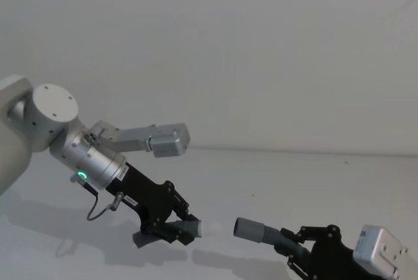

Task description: Use both hands to pick up one end of the pipe from the table, align the ends, and insert them.

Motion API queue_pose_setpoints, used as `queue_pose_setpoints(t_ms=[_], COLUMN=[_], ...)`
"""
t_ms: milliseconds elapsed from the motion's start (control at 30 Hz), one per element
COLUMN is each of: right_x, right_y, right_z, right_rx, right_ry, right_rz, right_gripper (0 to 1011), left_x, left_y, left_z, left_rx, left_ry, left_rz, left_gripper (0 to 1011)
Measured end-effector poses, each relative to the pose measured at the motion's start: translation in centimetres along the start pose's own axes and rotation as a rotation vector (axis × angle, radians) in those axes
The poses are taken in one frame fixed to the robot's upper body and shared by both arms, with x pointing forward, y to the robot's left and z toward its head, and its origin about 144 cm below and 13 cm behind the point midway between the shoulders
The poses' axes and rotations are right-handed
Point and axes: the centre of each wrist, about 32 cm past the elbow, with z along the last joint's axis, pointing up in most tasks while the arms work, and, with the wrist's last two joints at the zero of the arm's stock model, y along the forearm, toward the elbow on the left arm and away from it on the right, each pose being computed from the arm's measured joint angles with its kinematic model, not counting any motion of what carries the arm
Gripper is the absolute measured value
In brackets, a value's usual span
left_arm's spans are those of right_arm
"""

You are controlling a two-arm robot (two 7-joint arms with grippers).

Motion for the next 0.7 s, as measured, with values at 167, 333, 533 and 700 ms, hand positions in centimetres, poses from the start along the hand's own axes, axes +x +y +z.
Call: queue_pose_setpoints(t_ms=[167,333,533,700], right_x=[-0.09,-0.14,-0.19,-0.24], right_y=[0.1,0.14,0.17,0.23], right_z=[0.02,-0.04,-0.15,-0.25], right_rx=[0.003,0.004,0.006,0.008], right_ry=[-0.023,-0.047,-0.077,-0.107], right_rz=[-0.006,-0.01,-0.013,-0.016], right_gripper=[215,215,215,215], left_x=[0.1,0.17,0.24,0.32], left_y=[-0.07,-0.16,-0.2,-0.2], left_z=[0.12,0.21,0.33,0.42], left_rx=[0.002,0.002,0.003,0.005], left_ry=[-0.004,-0.008,-0.011,-0.013], left_rz=[0.0,0.0,0.0,0.001], left_gripper=[325,327,325,327])
